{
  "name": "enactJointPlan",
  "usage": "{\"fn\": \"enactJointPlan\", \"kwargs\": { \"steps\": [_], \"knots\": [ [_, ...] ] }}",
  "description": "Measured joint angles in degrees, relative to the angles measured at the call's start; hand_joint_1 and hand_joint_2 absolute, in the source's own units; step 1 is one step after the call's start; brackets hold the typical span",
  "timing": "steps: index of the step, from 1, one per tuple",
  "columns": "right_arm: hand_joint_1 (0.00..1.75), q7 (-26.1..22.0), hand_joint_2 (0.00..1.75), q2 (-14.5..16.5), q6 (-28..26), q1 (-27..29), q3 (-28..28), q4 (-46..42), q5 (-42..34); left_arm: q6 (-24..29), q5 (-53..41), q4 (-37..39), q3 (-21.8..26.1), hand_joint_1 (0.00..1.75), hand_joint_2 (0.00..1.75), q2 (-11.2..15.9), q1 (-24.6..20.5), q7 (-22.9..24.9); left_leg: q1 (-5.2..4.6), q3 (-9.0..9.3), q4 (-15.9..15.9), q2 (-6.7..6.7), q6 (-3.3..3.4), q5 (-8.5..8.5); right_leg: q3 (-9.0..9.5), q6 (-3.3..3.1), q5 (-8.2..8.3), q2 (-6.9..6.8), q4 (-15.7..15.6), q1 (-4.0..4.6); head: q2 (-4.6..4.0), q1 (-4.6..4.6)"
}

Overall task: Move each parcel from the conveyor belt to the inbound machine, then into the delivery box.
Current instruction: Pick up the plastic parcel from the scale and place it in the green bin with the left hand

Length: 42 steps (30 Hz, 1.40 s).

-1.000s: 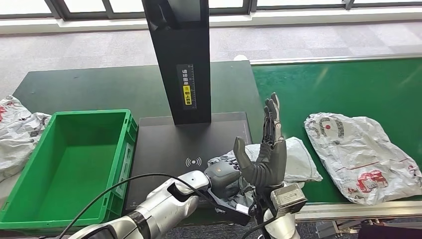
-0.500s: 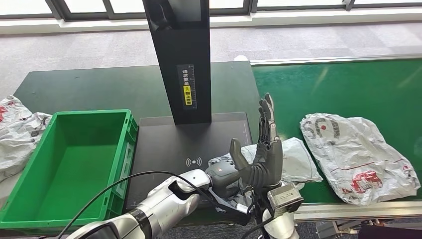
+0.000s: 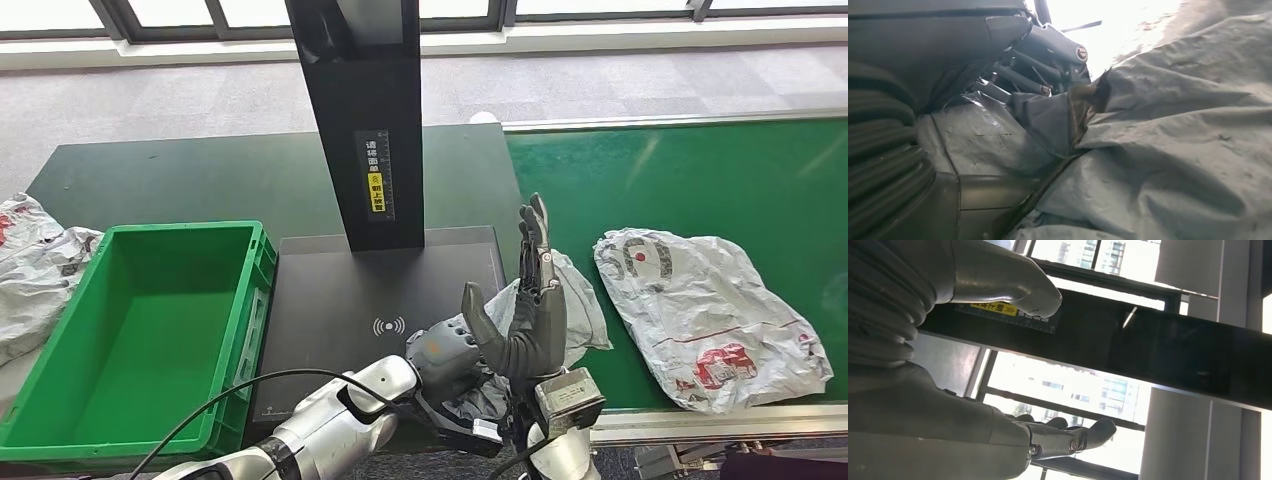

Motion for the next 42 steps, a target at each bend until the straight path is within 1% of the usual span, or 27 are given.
{"fn": "enactJointPlan", "kwargs": {
  "steps": [10, 12, 15, 17, 18, 19, 22, 23, 24, 25, 27, 31, 36, 40, 42],
  "knots": [
    [0.00, 0.0, 1.75, -1.6, -1.2, 1.6, 0.0, -0.5, 0.2, 1.8, -1.6, -1.1, 2.1, 1.75, 1.75, 1.0, 1.9, 0.5, 0.02, 0.20, 0.0, 0.03, 0.00, -0.27, 0.47, -0.04, -0.19, 0.03, 0.0, 0.02, 0.00, 0.01],
    [0.00, 0.0, 1.75, -1.6, -1.2, 2.1, 0.0, -0.9, 0.9, 5.0, -2.3, -1.8, 3.2, 1.75, 1.75, 1.1, 2.8, 0.4, 0.02, 0.22, 0.0, 0.04, 0.00, -0.27, 0.46, -0.05, -0.19, 0.04, 0.0, 0.02, 0.00, 0.01],
    [0.00, 0.0, 1.75, -1.6, -1.2, 3.5, 0.0, -2.1, 2.3, 13.2, -1.8, -5.2, 7.0, 1.75, 1.75, 1.6, 5.9, -0.9, 0.02, 0.34, 0.0, 0.06, -0.03, -0.24, 0.33, -0.07, -0.19, 0.07, 0.0, 0.02, 0.00, 0.01],
    [0.00, 0.0, 1.75, -1.6, -1.4, 4.8, 0.0, -2.9, 2.9, 17.7, 1.9, -10.2, 11.2, 1.75, 1.75, 2.3, 9.2, -3.9, 0.02, 0.39, 0.0, 0.08, -0.09, -0.14, 0.09, -0.09, -0.14, 0.10, 0.0, 0.02, 0.00, 0.01],
    [0.00, 0.0, 1.75, -1.7, -1.6, 5.4, 0.0, -3.2, 3.0, 19.0, 5.3, -13.6, 13.8, 1.75, 1.75, 2.6, 11.1, -6.5, 0.02, 0.35, 0.0, 0.08, -0.11, -0.08, -0.03, -0.09, -0.12, 0.11, 0.1, 0.02, 0.00, 0.01],
    [0.00, 0.0, 1.75, -1.7, -2.0, 5.9, 0.0, -3.4, 3.0, 19.8, 10.1, -17.4, 16.6, 1.75, 1.75, 2.9, 12.8, -10.0, 0.02, 0.26, 0.0, 0.08, -0.10, -0.05, -0.12, -0.10, -0.11, 0.11, 0.1, 0.02, 0.00, 0.01],
    [0.00, 0.0, 1.75, -1.8, -4.3, 7.3, 0.0, -4.1, 2.6, 20.7, 28.6, -27.9, 25.3, 1.75, 1.75, 3.1, 16.8, -23.1, 0.02, 0.19, 0.0, 0.09, -0.10, -0.06, -0.18, -0.10, -0.12, 0.12, 0.1, 0.01, 0.00, 0.01],
    [0.00, 0.0, 1.75, -1.8, -5.1, 7.8, 0.0, -4.3, 2.5, 20.7, 34.4, -30.6, 27.9, 1.75, 1.75, 3.2, 17.9, -26.4, 0.02, 0.19, 0.0, 0.10, -0.10, -0.08, -0.19, -0.10, -0.13, 0.12, 0.1, 0.01, 0.00, 0.01],
    [0.00, 0.0, 1.75, -1.9, -5.9, 8.4, 0.0, -4.6, 2.4, 20.7, 39.5, -33.2, 30.2, 1.75, 1.75, 3.3, 19.0, -28.7, 0.02, 0.18, 0.0, 0.11, -0.11, -0.10, -0.21, -0.10, -0.15, 0.12, 0.1, 0.01, 0.00, 0.01],
    [0.00, 0.0, 1.75, -2.0, -6.6, 9.0, 0.0, -4.9, 2.4, 20.7, 43.5, -35.9, 32.0, 1.75, 1.75, 3.4, 20.2, -29.8, 0.02, 0.15, 0.0, 0.11, -0.10, -0.12, -0.23, -0.10, -0.16, 0.12, 0.0, 0.02, 0.00, 0.01],
    [0.00, 0.0, 1.75, -2.1, -7.6, 9.9, 0.0, -5.4, 2.5, 20.7, 48.9, -41.6, 34.8, 1.75, 1.75, 3.7, 22.5, -30.5, 0.02, 0.09, 0.0, 0.09, -0.10, -0.13, -0.27, -0.10, -0.18, 0.12, 0.0, 0.02, 0.00, 0.01],
    [0.00, 0.0, 1.75, -2.2, -7.4, 10.9, 0.0, -6.2, 2.5, 20.7, 52.0, -53.2, 38.7, 1.75, 1.75, 4.0, 27.1, -30.6, 0.02, 0.05, 0.0, 0.13, -0.10, -0.14, -0.33, -0.10, -0.19, 0.12, 0.0, 0.01, 0.00, 0.01],
    [0.00, 0.0, 1.75, -2.5, -7.7, 11.5, 0.0, -6.6, 1.3, 20.7, 56.4, -65.1, 40.5, 1.75, 1.75, 4.2, 32.1, -30.6, 0.02, 0.01, 0.0, 0.12, -0.10, -0.17, -0.36, -0.09, -0.20, 0.12, 0.0, 0.01, 0.00, 0.00],
    [0.00, 0.0, 1.75, -2.8, -8.4, 11.5, 0.0, -6.6, 0.6, 20.7, 58.4, -72.0, 41.3, 1.75, 1.75, 4.3, 34.4, -30.6, 0.02, -0.01, 0.0, 0.12, -0.10, -0.17, -0.35, -0.09, -0.19, 0.11, 0.0, 0.01, 0.00, 0.01],
    [0.00, 0.0, 1.75, -2.9, -8.6, 11.5, 0.0, -6.6, 0.3, 20.7, 59.5, -74.7, 42.5, 1.75, 1.75, 4.1, 35.2, -30.6, 0.02, -0.01, 0.0, 0.12, -0.10, -0.17, -0.36, -0.09, -0.19, 0.11, 0.0, 0.02, 0.00, 0.00]
  ]
}}
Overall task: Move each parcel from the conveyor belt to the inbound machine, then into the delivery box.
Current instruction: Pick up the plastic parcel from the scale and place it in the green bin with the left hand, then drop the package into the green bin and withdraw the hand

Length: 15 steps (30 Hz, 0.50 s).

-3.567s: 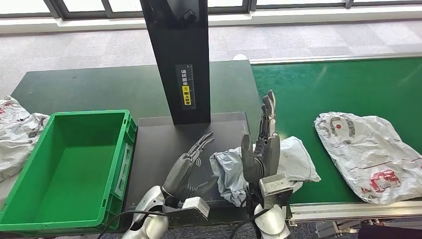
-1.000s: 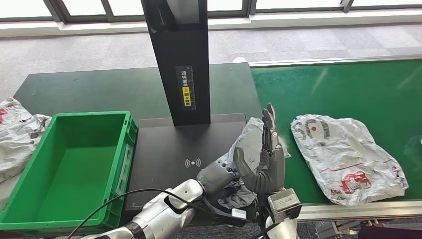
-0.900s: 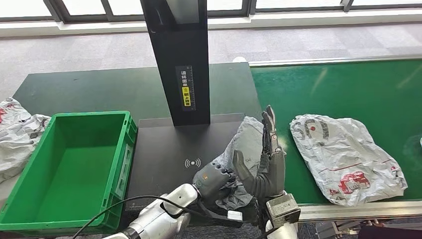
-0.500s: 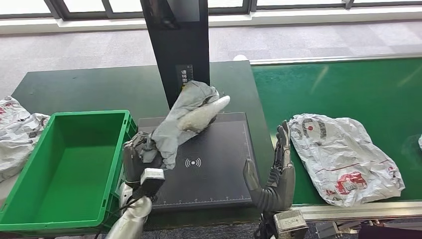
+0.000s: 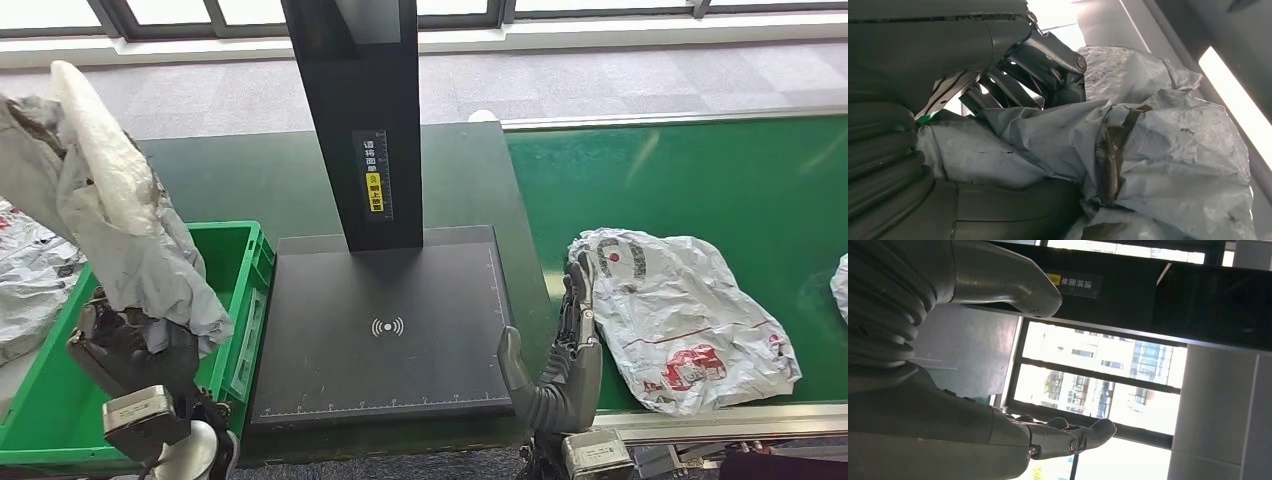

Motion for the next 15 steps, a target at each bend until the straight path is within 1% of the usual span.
{"fn": "enactJointPlan", "kwargs": {
  "steps": [4, 9, 11, 15],
  "knots": [
    [0.00, 0.0, 1.75, -0.2, -0.3, 0.0, 0.0, 0.0, -0.3, 0.0, 1.8, -3.2, 2.9, 1.75, 1.75, -0.2, 0.8, 0.0, 0.01, 0.00, 0.0, -0.02, 0.00, 0.00, 0.00, 0.00, 0.00, -0.01, 0.0, 0.01, 0.00, 0.00],
    [0.00, 0.0, 1.75, -0.3, -0.3, 0.0, 0.0, 0.0, -0.3, 0.0, 1.9, -4.9, 4.3, 1.75, 1.75, -0.3, 1.4, 0.0, 0.00, -0.01, 0.0, -0.02, 0.00, 0.00, 0.00, 0.00, 0.00, -0.01, 0.0, 0.00, 0.00, 0.01],
    [0.00, 0.0, 1.75, -0.3, -0.2, 0.0, 0.0, 0.0, -0.2, 0.0, 1.5, -5.0, 5.2, 1.75, 1.75, -0.5, 1.4, 0.0, 0.00, -0.01, 0.0, -0.02, 0.00, 0.00, 0.00, 0.00, 0.00, -0.01, 0.0, -0.01, 0.00, 0.01],
    [0.00, 0.0, 1.75, -0.3, 0.2, 0.0, 0.0, 0.0, 0.3, 0.0, 1.0, -2.9, 8.9, 1.75, 1.75, -0.9, 0.9, 0.0, -0.01, 0.00, 0.0, -0.01, 0.00, -0.01, -0.03, 0.00, -0.01, -0.01, 0.0, -0.01, 0.00, -0.01]
  ]
}}
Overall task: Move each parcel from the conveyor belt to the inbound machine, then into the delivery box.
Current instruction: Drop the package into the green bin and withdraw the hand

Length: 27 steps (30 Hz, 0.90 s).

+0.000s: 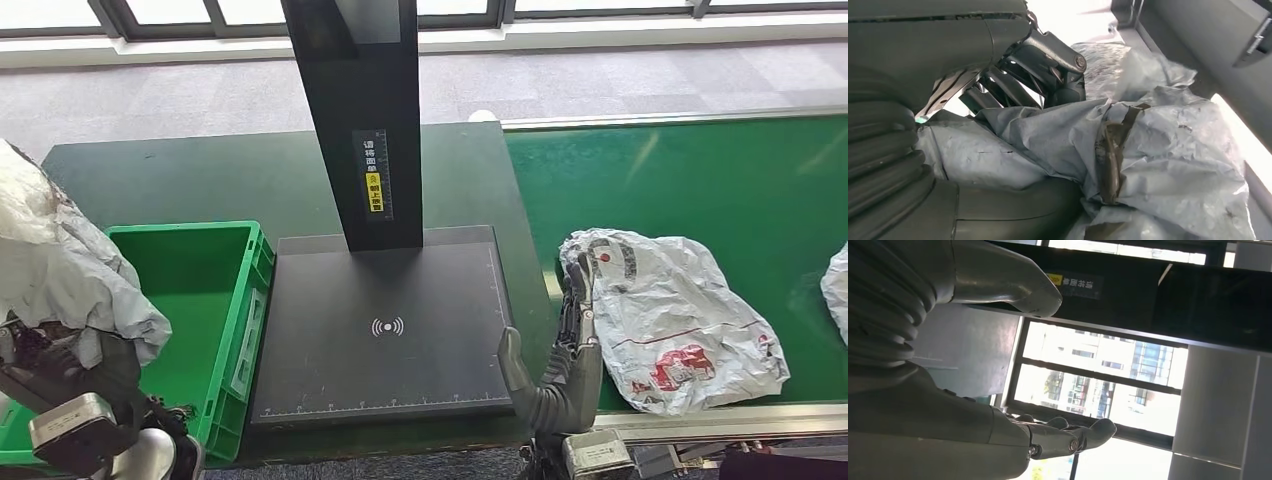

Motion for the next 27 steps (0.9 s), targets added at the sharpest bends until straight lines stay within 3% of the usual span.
{"fn": "enactJointPlan", "kwargs": {
  "steps": [3, 6, 7, 10, 11, 20, 24, 27],
  "knots": [
    [0.00, 0.0, 1.75, 0.0, 1.4, 0.0, 0.0, 0.0, 0.7, 0.0, -3.0, 5.3, 2.8, 1.75, 1.75, 0.0, -1.3, 1.0, 0.02, -0.01, 0.0, -0.03, -0.01, 0.01, 0.00, -0.01, 0.01, -0.01, 0.0, 0.02, 0.00, 0.01],
    [0.00, 0.0, 1.75, 0.2, 3.1, -0.1, -0.3, 0.0, 1.6, -0.3, -10.1, 10.0, 5.1, 1.73, 1.75, -0.1, -2.2, 5.0, 0.02, 0.00, 0.0, 0.01, -0.03, 0.03, -0.02, -0.04, 0.03, 0.01, 0.0, 0.01, 0.00, 0.01],
    [0.00, 0.0, 1.75, 0.3, 3.5, -0.1, -0.5, 0.0, 1.9, -0.5, -12.0, 11.1, 5.6, 1.40, 1.75, -0.1, -2.6, 6.3, 0.01, 0.01, 0.0, -0.02, -0.01, 0.04, 0.01, -0.02, 0.02, -0.02, 0.0, -0.01, 0.00, 0.01],
    [0.00, 0.0, 1.75, 0.6, 4.2, -0.1, -0.8, 0.0, 2.6, -1.0, -15.1, 13.5, 6.6, 0.18, 1.75, -0.4, -3.9, 8.5, -0.08, 0.10, 0.0, -0.23, 0.05, 0.06, 0.21, 0.07, -0.08, -0.19, 0.0, -0.11, 0.00, 0.01],
    [0.00, 0.0, 1.75, 0.8, 4.3, -0.1, -0.8, 0.0, 2.8, -1.1, -15.5, 14.2, 6.9, 0.08, 1.75, -0.5, -4.2, 8.9, -0.12, 0.06, -0.1, -0.27, 0.08, 0.03, 0.31, 0.10, -0.12, -0.25, 0.0, -0.13, 0.00, 0.01],
    [0.00, 0.0, 1.75, 1.2, 4.1, 1.1, -1.7, 0.0, 3.5, -0.9, -15.3, 16.7, 8.5, 0.00, 1.75, -1.3, -5.6, 9.5, -0.24, 0.49, -0.4, -0.31, 0.13, -0.45, 0.92, 0.10, -0.55, -0.35, 0.0, -0.23, 0.00, -0.01],
    [0.00, 0.0, 1.75, 1.2, 4.0, 1.3, -1.7, 0.0, 3.5, -0.8, -15.0, 17.0, 9.0, 0.00, 0.00, -1.6, -5.7, 9.3, -0.25, 0.59, -0.5, -0.34, 0.10, -0.38, 0.99, 0.16, -0.44, -0.38, 0.0, -0.24, 0.00, 0.00],
    [0.00, 0.0, 1.75, 1.2, 3.7, 1.4, -1.7, 0.0, 3.2, -0.6, -12.8, 16.9, 9.5, 0.00, 0.00, -1.7, -5.7, 8.1, -0.26, 0.64, -0.6, -0.34, 0.10, -0.29, 1.07, 0.07, -0.39, -0.38, 0.0, -0.25, 0.00, -0.01]
  ]
}}
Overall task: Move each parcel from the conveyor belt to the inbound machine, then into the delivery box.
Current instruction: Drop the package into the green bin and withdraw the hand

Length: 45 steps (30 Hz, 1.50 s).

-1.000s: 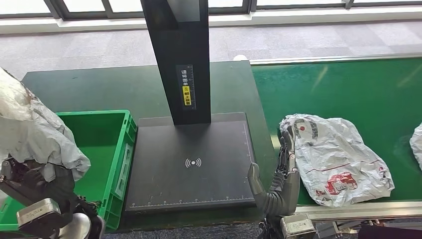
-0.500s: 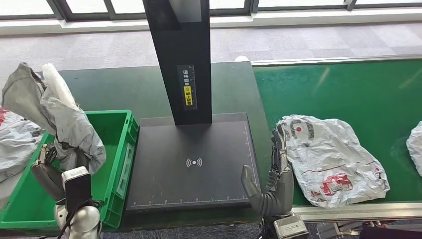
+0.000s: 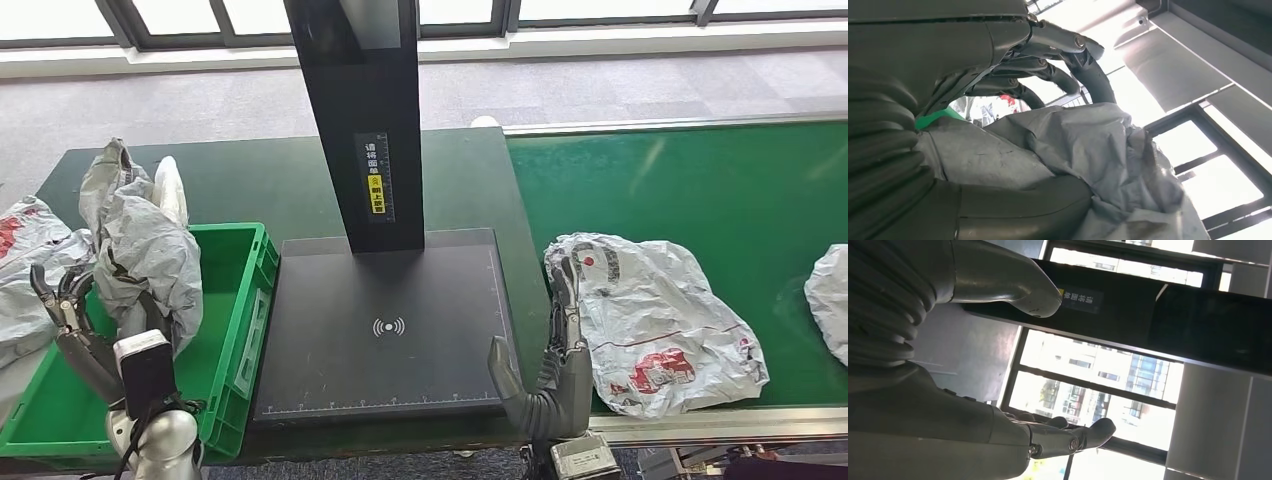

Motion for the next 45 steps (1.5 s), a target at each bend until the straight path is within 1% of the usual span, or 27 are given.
{"fn": "enactJointPlan", "kwargs": {
  "steps": [3, 7, 14, 18, 23, 25, 27, 29, 33, 36, 39, 42, 45],
  "knots": [
    [0.00, 0.0, 1.75, 0.0, -0.4, 0.0, 0.0, 0.0, -0.7, 0.3, 2.4, -0.6, 0.7, 0.00, 0.00, -0.3, 0.2, -1.4, 0.00, 0.02, 0.0, 0.01, 0.04, 0.15, 0.01, -0.16, 0.09, 0.00, 0.0, 0.00, 0.00, 0.00],
    [0.00, 0.0, 1.75, 0.0, -0.7, -0.1, 0.0, 0.0, -1.3, 0.4, 4.0, -1.7, 1.8, 0.00, 0.00, -1.1, 0.7, -2.7, 0.00, 0.02, 0.0, 0.01, -0.22, 0.32, 0.01, -0.19, 0.07, 0.01, 0.0, 0.00, 0.00, 0.01],
    [0.00, 0.0, 1.75, 0.0, -0.8, -0.4, 0.0, 0.0, -1.4, 0.4, 4.2, -2.5, 3.6, 0.00, 0.00, -2.1, 1.1, -4.2, -0.01, 0.01, 0.0, 0.02, -0.19, 0.23, -0.01, -0.19, -0.01, 0.01, 0.0, -0.01, 0.00, 0.01],
    [0.00, 0.0, 1.75, 0.0, -0.5, -0.5, 0.0, 0.0, -1.5, 0.5, 1.9, -2.5, 7.0, 0.00, 0.00, -2.7, 1.1, -6.0, 0.00, 0.05, 0.0, 0.09, -0.21, 0.18, -0.04, -0.24, -0.04, 0.03, 0.0, 0.00, 0.00, 0.02],
    [0.00, 0.0, 1.75, 0.0, -0.9, -0.9, 0.0, 0.5, -1.9, 0.5, -0.4, -2.7, 12.8, 0.00, 0.00, -3.0, 1.9, -6.5, 0.22, 0.00, 0.0, 0.15, -0.42, 0.38, -0.48, -0.44, 0.15, 0.15, 0.1, 0.14, 0.00, 0.00],
    [0.00, 0.0, 1.75, 0.0, -1.3, -1.2, 0.0, 0.7, -1.8, 0.5, 1.9, -3.6, 13.7, 0.00, 0.00, -3.1, 2.2, -7.3, 0.21, 0.04, 0.0, 0.14, -0.46, 0.47, -0.63, -0.44, 0.25, 0.16, 0.1, 0.19, 0.00, 0.01],
    [0.00, 0.0, 1.75, -0.1, -2.2, -1.4, 0.0, 0.9, -1.5, 0.5, 6.5, -6.0, 13.6, 0.00, 0.00, -3.2, 2.6, -7.9, 0.22, 0.00, 0.0, 0.14, -0.46, 0.47, -0.68, -0.43, 0.27, 0.16, 0.1, 0.21, 0.00, 0.01],
    [0.00, 0.0, 1.75, -0.1, -3.6, -1.5, -0.1, 0.9, -0.6, 0.1, 10.8, -9.6, 12.3, 0.00, 0.00, -3.2, 3.6, -8.0, 0.21, 0.00, 0.0, 0.13, -0.45, 0.45, -0.71, -0.42, 0.25, 0.16, 0.1, 0.21, 0.00, 0.01],
    [0.00, 0.0, 1.75, -0.1, -6.1, -1.2, -1.7, 1.0, 1.5, -1.5, 15.0, -15.6, 4.1, 0.00, 0.00, -3.3, 5.8, -8.1, 0.19, -0.27, 0.1, 0.09, -0.35, 0.36, -0.70, -0.35, 0.19, 0.09, 0.0, 0.19, 0.00, 0.02],
    [0.00, 0.0, 1.75, 0.0, -6.6, -0.9, -2.7, 1.0, 2.7, -1.8, 17.0, -18.2, -0.2, 0.00, 0.00, -3.1, 6.6, -8.1, 0.15, -0.56, 0.1, 0.19, -0.31, 0.20, -0.69, -0.32, 0.16, 0.21, 0.0, 0.15, 0.00, 0.01],
    [0.00, 0.1, 1.75, 0.0, -6.8, -0.5, -3.9, 1.0, 4.1, -2.0, 18.8, -20.1, -4.2, 0.00, 0.00, -2.8, 7.8, -8.1, 0.14, -0.35, 0.1, 0.24, -0.29, 0.20, -0.72, -0.29, 0.16, 0.27, 0.0, 0.14, 0.00, 0.00],
    [0.00, 0.1, 1.75, 0.1, -7.0, -0.4, -4.7, 1.0, 4.5, -2.0, 19.1, -21.2, -6.9, 0.00, 0.00, -2.7, 8.6, -8.1, 0.14, -0.14, 0.1, 0.24, -0.30, 0.25, -0.76, -0.30, 0.21, 0.27, 0.0, 0.14, 0.00, 0.00],
    [0.00, 0.1, 1.75, 0.1, -7.1, -0.4, -5.0, 1.0, 4.6, -2.0, 19.1, -21.8, -8.4, 0.00, 0.00, -2.7, 9.0, -8.1, 0.14, -0.14, 0.1, 0.24, -0.30, 0.24, -0.78, -0.29, 0.19, 0.27, 0.0, 0.14, 0.00, 0.00]
  ]
}}
